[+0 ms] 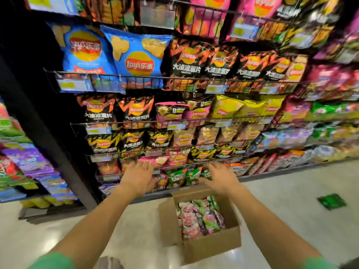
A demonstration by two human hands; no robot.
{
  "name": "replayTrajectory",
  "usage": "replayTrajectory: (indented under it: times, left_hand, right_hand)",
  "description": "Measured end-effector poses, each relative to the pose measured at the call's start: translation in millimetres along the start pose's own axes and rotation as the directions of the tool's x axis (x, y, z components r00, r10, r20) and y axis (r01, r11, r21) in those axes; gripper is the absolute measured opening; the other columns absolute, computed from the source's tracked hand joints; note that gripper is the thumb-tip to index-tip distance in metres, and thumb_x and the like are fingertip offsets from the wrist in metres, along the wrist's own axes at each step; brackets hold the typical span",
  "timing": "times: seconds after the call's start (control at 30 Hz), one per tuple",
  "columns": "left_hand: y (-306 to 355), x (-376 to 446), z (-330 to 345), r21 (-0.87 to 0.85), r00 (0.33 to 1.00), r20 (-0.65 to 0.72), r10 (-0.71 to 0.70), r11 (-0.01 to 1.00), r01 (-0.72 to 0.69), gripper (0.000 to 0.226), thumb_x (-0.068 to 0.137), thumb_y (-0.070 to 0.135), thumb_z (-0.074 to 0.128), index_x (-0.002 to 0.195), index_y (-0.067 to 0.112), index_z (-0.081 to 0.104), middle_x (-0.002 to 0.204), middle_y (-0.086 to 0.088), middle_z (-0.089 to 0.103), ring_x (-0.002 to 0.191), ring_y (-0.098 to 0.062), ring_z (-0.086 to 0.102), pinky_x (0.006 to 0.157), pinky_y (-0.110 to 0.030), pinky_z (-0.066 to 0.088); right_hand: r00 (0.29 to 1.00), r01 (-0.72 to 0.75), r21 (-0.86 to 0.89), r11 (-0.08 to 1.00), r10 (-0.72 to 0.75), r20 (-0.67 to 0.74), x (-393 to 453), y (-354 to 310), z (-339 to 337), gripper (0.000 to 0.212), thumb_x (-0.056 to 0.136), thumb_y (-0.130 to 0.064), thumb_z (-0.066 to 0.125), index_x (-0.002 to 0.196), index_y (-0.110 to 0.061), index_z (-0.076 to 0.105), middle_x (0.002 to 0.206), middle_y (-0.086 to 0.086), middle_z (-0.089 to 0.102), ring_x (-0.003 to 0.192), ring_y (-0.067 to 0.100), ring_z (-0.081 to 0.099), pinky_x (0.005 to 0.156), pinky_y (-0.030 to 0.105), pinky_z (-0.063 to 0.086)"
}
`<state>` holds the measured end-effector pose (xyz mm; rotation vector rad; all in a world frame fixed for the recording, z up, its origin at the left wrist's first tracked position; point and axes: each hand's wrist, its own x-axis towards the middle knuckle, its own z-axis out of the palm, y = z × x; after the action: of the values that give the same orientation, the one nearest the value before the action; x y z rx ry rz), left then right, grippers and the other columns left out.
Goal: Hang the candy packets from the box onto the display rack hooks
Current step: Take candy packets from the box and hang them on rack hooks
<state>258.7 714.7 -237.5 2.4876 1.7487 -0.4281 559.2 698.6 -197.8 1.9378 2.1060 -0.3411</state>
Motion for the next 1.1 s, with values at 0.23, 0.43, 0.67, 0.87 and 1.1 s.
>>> replayTrajectory:
  times: [0.23,0.43,0.67,0.87,1.1]
  left_hand:
    - [51.7,60.3,-0.3,-0.029,0.999,0.048,-0.012,0.999,0.014,0.070,0.106,0.058,0.027,0.160,0.013,0.023,0.166,-0.010,0.026,0.152,-0.031,0.027,0.122,-0.051,0.026]
    - [122.0,123.6,4.4,-0.053,0.993,0.071,-0.100,0.993,0.103,0.065,0.106,0.055,0.029,0.156,0.014,0.030,0.160,-0.009,0.037,0.147,-0.030,0.034,0.119,-0.050,0.029]
    - [243.1,181.7,13.8,-0.156,0.957,0.211,-0.198,0.960,0.233,0.062,0.106,0.054,0.030,0.156,0.017,0.030,0.161,-0.005,0.036,0.148,-0.026,0.033,0.121,-0.050,0.027]
    - [303.7,219.2,36.7,-0.156,0.915,0.354,-0.195,0.952,0.264,0.061,0.105,0.049,0.029,0.156,0.015,0.032,0.161,-0.008,0.037,0.147,-0.029,0.036,0.119,-0.048,0.030]
    - [333.3,253.3,102.6,-0.172,0.886,0.432,-0.168,0.949,0.264,0.066,0.103,0.053,0.035,0.155,0.013,0.027,0.154,-0.008,0.046,0.140,-0.031,0.044,0.111,-0.045,0.038]
  right_hand:
    - [0.999,-0.029,0.027,0.999,0.028,0.029,44.0,85.7,15.7,0.082,0.094,-0.076,0.034,0.158,-0.026,0.028,0.163,0.004,0.034,0.151,0.028,0.027,0.122,0.050,0.024]
    - [0.997,0.079,0.045,0.996,-0.080,0.018,106.3,175.8,36.1,0.073,0.098,-0.068,0.037,0.153,-0.021,0.035,0.156,0.007,0.043,0.144,0.029,0.038,0.117,0.048,0.031]
    - [0.970,0.211,0.088,0.974,-0.219,0.101,155.1,277.8,53.7,0.071,0.100,-0.063,0.038,0.154,-0.018,0.033,0.157,0.011,0.041,0.143,0.033,0.039,0.115,0.049,0.035]
    - [0.964,0.189,0.139,0.972,-0.211,0.162,177.8,333.3,93.7,0.059,0.100,-0.057,0.045,0.148,-0.022,0.043,0.148,0.010,0.050,0.132,0.032,0.049,0.106,0.044,0.042]
    - [0.951,0.155,0.193,0.969,-0.199,0.236,205.2,344.1,179.5,0.068,0.097,-0.061,0.043,0.149,-0.017,0.041,0.139,0.010,0.058,0.123,0.034,0.058,0.095,0.040,0.049]
